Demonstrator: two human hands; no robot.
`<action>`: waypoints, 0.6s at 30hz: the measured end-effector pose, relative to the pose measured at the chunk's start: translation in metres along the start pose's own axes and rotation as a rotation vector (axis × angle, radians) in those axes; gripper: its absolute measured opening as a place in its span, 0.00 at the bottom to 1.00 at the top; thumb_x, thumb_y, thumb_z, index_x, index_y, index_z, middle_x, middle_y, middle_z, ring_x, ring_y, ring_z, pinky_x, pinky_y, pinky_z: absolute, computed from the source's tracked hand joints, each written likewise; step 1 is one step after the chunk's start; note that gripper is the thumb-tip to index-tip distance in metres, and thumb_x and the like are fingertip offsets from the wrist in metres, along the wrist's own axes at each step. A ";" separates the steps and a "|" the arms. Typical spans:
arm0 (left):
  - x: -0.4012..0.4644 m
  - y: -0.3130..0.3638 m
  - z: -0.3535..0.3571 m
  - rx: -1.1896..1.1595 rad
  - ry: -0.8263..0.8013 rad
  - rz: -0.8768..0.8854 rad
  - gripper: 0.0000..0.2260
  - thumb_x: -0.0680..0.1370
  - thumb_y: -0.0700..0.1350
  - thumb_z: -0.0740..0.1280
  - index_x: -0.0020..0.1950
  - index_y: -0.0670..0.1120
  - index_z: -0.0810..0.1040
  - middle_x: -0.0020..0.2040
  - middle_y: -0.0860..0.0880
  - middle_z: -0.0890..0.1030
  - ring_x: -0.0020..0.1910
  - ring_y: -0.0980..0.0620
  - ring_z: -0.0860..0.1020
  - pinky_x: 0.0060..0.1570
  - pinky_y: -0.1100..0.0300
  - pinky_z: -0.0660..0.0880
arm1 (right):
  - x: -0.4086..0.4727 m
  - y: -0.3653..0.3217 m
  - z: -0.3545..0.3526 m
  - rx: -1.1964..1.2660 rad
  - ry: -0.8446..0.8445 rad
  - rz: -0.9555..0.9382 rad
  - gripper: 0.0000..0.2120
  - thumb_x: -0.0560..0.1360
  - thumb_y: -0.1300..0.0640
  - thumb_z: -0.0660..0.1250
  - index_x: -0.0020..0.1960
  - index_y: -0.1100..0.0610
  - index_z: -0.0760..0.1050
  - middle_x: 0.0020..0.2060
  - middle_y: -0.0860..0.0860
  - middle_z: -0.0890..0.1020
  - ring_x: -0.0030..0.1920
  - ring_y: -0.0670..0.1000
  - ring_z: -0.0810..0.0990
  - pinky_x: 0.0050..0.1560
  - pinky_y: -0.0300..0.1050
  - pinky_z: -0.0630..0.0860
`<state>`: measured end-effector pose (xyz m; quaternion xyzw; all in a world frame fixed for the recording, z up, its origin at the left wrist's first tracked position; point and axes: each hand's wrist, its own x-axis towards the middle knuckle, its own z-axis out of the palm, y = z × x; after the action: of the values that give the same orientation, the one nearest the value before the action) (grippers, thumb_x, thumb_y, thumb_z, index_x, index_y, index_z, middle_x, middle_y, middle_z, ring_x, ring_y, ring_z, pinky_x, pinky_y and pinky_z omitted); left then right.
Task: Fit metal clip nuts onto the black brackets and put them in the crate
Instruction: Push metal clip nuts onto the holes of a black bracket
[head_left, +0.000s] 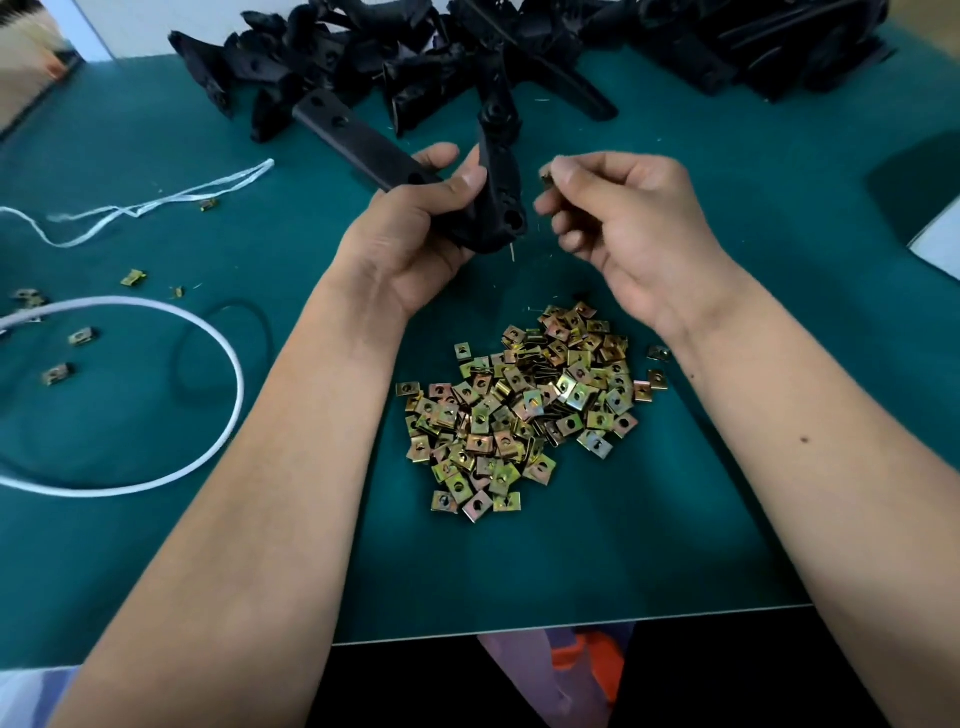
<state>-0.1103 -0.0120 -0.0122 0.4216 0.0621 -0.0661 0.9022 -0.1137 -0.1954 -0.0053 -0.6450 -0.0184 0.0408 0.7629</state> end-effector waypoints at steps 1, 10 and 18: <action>-0.001 0.000 0.001 -0.007 -0.016 -0.003 0.12 0.79 0.29 0.65 0.51 0.47 0.73 0.45 0.47 0.86 0.46 0.48 0.85 0.44 0.52 0.83 | -0.001 0.000 0.001 0.031 0.002 0.017 0.06 0.80 0.60 0.71 0.52 0.63 0.82 0.37 0.53 0.83 0.35 0.46 0.77 0.33 0.37 0.73; -0.004 -0.004 0.005 -0.134 -0.128 -0.005 0.15 0.80 0.26 0.60 0.43 0.46 0.68 0.44 0.45 0.85 0.45 0.45 0.86 0.47 0.40 0.83 | -0.004 0.006 0.012 0.064 0.045 -0.005 0.01 0.76 0.64 0.74 0.46 0.60 0.84 0.36 0.53 0.84 0.34 0.46 0.79 0.36 0.36 0.76; -0.002 -0.007 0.005 -0.154 -0.082 -0.021 0.15 0.79 0.27 0.61 0.41 0.47 0.69 0.47 0.44 0.86 0.49 0.45 0.86 0.53 0.41 0.83 | -0.004 0.009 0.014 0.060 0.116 -0.013 0.01 0.76 0.63 0.75 0.46 0.59 0.84 0.36 0.52 0.84 0.34 0.45 0.79 0.35 0.37 0.75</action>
<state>-0.1131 -0.0205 -0.0135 0.3473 0.0345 -0.0879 0.9330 -0.1187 -0.1808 -0.0114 -0.6229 0.0226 -0.0011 0.7820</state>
